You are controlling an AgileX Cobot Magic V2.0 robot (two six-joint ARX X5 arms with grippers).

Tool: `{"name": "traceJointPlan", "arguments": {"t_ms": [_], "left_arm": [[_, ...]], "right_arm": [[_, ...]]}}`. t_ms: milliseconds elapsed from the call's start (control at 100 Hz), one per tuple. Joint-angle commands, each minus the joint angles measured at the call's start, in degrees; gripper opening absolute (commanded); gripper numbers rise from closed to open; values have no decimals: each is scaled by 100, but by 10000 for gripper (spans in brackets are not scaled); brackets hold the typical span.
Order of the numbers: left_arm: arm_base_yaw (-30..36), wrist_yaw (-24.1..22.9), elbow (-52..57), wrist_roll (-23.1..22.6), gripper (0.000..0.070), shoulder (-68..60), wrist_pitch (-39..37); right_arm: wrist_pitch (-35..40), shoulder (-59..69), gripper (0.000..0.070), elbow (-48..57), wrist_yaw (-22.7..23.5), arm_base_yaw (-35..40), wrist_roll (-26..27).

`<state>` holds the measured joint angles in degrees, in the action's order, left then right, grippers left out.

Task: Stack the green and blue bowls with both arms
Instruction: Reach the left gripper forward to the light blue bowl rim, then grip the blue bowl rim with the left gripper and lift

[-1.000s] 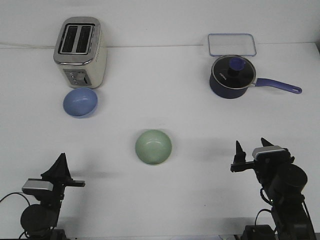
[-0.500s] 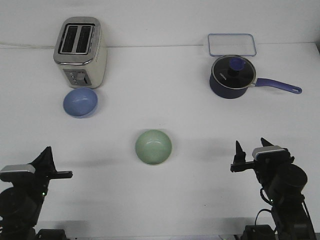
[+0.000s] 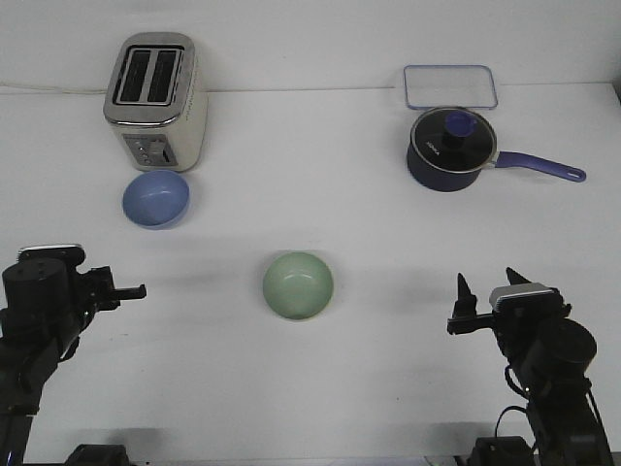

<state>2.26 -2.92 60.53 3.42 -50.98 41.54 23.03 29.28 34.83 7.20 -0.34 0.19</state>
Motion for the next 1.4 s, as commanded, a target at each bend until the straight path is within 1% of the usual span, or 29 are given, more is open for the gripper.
{"name": "traceJointPlan", "arguments": {"t_ms": [0, 110, 290, 370, 390, 410, 490, 540, 590, 720, 760, 800, 860, 880, 1070, 1390], "left_arm": [[0, -7, 105, -149, 11, -146, 76], [0, -7, 105, -144, 11, -352, 212], [33, 0, 105, -101, 16, -398, 221], [50, 9, 105, -79, 30, -389, 227], [50, 11, 105, -70, 52, -389, 234], [50, 13, 105, -44, 88, -389, 238], [48, 13, 105, 57, 270, -391, 251], [48, 13, 105, 57, 352, -391, 254], [48, 13, 105, 57, 386, -391, 251], [48, 17, 111, 59, 390, -415, 227], [48, 17, 125, 63, 402, -446, 227], [48, 17, 153, 66, 448, -503, 227], [42, 17, 223, 61, 541, -634, 216], [42, 17, 256, 61, 557, -691, 210], [11, 15, 894, 28, 542, -1563, 173], [-417, 17, 2837, -105, 542, -3829, 184]], "right_arm": [[-74, 0, 556, 17, -15, 4, -46], [-74, 0, 556, 17, -15, 4, -46], [-74, 0, 556, 17, -15, 4, -44], [-74, 0, 556, 17, -15, 4, -46], [-74, 0, 556, 17, -15, 4, -46], [-74, 0, 556, 17, -15, 4, -44], [-76, 0, 556, 17, -15, 4, -44], [-76, 0, 556, 17, -15, 4, -44], [-76, 0, 556, 17, -15, 4, -44], [-76, 0, 556, 17, -15, 4, -44], [-74, 0, 556, 17, -15, 4, -44], [-76, 0, 556, 17, -15, 4, -44], [-76, 0, 556, 17, -15, 4, -44], [-74, 0, 556, 17, -15, 4, -44], [-76, 0, 556, 17, -15, 4, -44], [-98, 0, 556, 17, -15, 4, -44]]}}
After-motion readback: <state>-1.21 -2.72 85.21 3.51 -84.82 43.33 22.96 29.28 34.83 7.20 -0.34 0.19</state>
